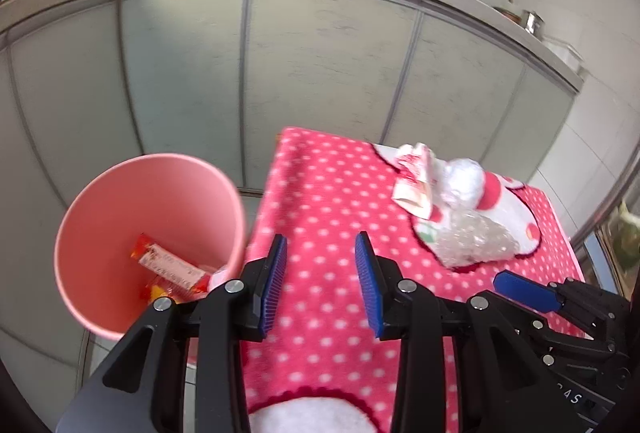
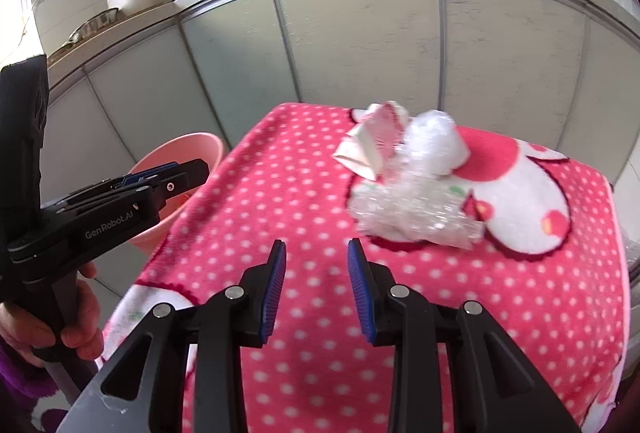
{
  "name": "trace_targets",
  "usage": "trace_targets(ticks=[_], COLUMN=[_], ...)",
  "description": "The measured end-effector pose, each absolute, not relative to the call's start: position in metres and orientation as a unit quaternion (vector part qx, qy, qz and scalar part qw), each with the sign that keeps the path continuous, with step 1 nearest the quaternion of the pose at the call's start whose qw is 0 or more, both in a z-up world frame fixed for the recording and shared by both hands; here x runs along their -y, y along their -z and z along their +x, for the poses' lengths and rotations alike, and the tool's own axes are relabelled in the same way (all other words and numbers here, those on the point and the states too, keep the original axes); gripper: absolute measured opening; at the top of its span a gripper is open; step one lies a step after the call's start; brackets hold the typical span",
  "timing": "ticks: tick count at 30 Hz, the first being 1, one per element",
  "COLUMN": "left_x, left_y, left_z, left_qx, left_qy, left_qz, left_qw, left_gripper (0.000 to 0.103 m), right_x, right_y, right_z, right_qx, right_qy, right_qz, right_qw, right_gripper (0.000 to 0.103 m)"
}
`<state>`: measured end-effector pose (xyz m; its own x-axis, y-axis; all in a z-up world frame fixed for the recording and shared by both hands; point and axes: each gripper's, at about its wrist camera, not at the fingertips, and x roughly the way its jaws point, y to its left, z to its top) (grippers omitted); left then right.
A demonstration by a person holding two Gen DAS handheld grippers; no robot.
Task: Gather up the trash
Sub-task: 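Move both tools back over the table toward the tissue and plastic, then close the left tool on the white tissue while the right tool closes on the plastic bag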
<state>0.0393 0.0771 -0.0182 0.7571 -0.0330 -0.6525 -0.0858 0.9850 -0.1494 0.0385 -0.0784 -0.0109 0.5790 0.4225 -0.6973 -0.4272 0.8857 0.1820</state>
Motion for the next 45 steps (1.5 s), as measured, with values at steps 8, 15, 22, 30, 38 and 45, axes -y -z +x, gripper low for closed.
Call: trace_targets(ticks=[8, 15, 22, 30, 38, 45], left_x=[-0.045, -0.041, -0.03, -0.018, -0.014, 0.001], left_y=[0.02, 0.021, 0.009, -0.002, 0.002, 0.003], left_z=[0.054, 0.069, 0.081, 0.098, 0.117, 0.134], left_qx=[-0.368, -0.387, -0.376, -0.359, -0.365, -0.364], left_qy=[0.005, 0.012, 0.036, 0.063, 0.068, 0.09], left_qz=[-0.066, -0.091, -0.082, -0.068, -0.059, -0.033], left_qw=[0.927, 0.917, 0.922, 0.929, 0.927, 0.927], left_gripper=[0.035, 0.035, 0.035, 0.035, 0.035, 0.035], right_x=[0.107, 0.125, 0.136, 0.142, 0.158, 0.17], right_y=[0.012, 0.008, 0.0, 0.0, -0.001, -0.001], right_z=[0.044, 0.048, 0.056, 0.068, 0.078, 0.088], right_qx=[-0.387, -0.379, -0.367, -0.37, -0.373, -0.376], right_qy=[-0.219, -0.207, -0.196, -0.185, -0.172, -0.161], right_qz=[0.02, 0.024, 0.021, 0.026, 0.037, 0.059], right_qw=[0.895, 0.902, 0.909, 0.91, 0.911, 0.911], right_gripper=[0.033, 0.046, 0.051, 0.051, 0.051, 0.051])
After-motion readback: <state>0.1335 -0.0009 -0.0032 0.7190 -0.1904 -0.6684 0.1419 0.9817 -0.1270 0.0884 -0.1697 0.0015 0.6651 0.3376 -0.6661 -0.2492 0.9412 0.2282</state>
